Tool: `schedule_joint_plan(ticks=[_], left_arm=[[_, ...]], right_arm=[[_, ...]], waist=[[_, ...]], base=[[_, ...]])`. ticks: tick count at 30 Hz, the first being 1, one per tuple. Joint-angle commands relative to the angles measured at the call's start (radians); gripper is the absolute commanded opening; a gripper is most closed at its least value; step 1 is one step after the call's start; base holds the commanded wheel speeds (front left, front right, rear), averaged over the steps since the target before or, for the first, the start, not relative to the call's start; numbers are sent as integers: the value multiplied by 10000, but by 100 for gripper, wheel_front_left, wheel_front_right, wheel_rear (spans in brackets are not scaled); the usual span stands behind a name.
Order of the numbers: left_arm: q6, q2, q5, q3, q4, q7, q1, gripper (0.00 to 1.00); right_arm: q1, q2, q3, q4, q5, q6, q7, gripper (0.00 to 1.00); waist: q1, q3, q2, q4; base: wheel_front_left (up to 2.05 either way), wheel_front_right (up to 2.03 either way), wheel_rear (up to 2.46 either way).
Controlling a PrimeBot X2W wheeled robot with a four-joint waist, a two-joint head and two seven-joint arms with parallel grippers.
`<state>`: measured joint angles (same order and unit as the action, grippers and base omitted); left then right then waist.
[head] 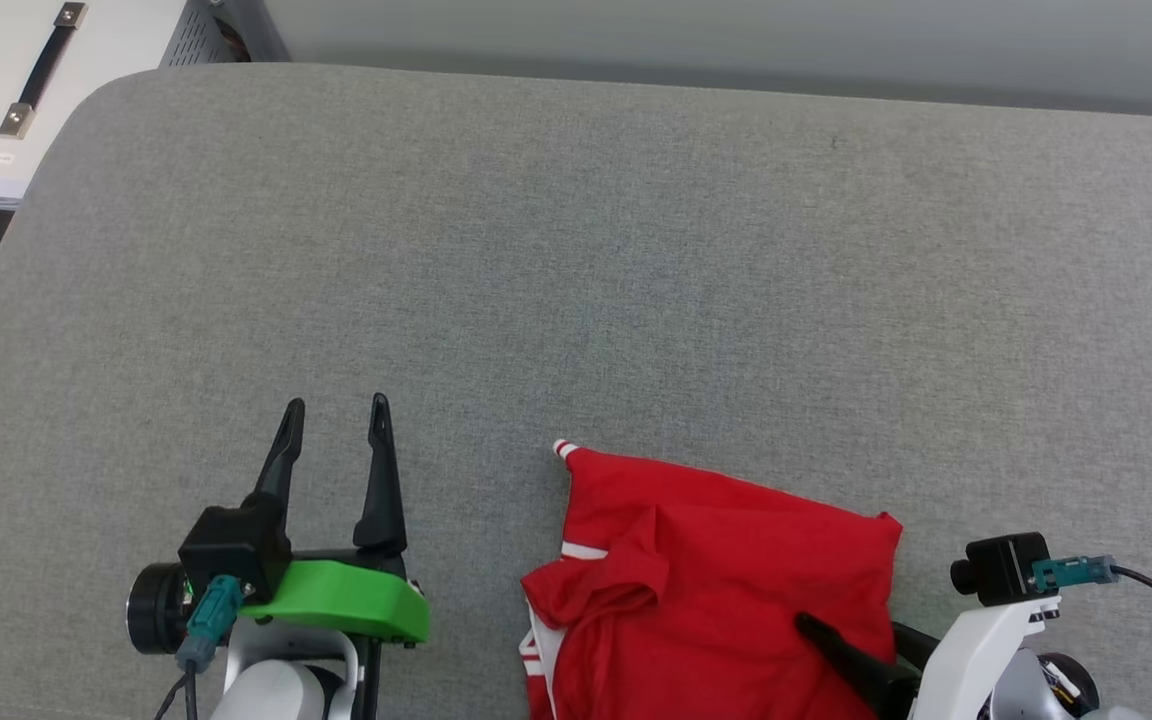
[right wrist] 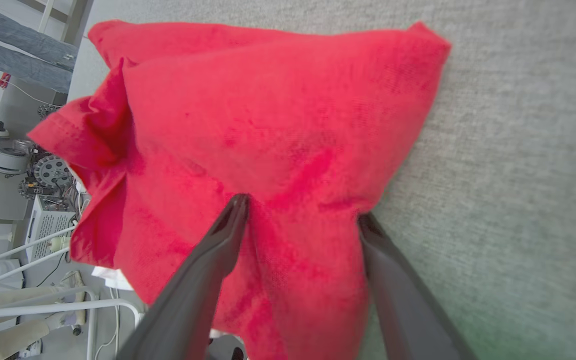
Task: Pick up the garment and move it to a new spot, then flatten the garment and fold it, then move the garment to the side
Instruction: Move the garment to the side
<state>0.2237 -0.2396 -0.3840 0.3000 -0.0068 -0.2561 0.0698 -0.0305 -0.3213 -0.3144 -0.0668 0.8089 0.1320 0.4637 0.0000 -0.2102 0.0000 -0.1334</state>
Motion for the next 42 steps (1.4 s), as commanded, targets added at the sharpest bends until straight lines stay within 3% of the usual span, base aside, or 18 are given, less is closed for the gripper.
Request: schedule_joint_plan(ticks=[1,2,3,4,15,21,31,42], left_arm=[[-62,109,156,-73,38,-57,189,100],[-78,127,177,-95,45,-57,191,100],[-99,148,201,-121,59,-57,199,100],[-118,163,219,-140,73,-57,206,100],[-268,261,411,-338,237,-57,29,100],[-273,196,489,-418,118,-57,-291,100],[-295,167,493,-341,-302,-52,-627,100],[-353,-14,888,-55,-1125,224,255,100]], right_arm=[[23,36,-225,-297,83,-13,30,100],[39,36,-259,-351,143,-13,26,96],[82,-5,-301,-396,117,-13,-13,34],[102,-19,-315,-442,127,-13,-38,0],[231,-348,-264,-587,56,-13,-62,0],[349,-746,11,-307,-418,-13,238,0],[881,-1554,241,319,-1026,-13,1204,0],[2953,-2185,18,-114,-1094,-13,1223,0]], waist=[[0,-32,0,-4],[0,-39,0,3],[0,-45,0,10],[0,-43,0,15],[0,453,0,140],[0,1018,0,537],[0,1308,0,2200],[0,-158,0,4012]], base=[[0,0,0],[0,0,0],[0,0,0],[0,0,0],[0,0,0],[0,0,0],[0,0,0],[0,0,0]])
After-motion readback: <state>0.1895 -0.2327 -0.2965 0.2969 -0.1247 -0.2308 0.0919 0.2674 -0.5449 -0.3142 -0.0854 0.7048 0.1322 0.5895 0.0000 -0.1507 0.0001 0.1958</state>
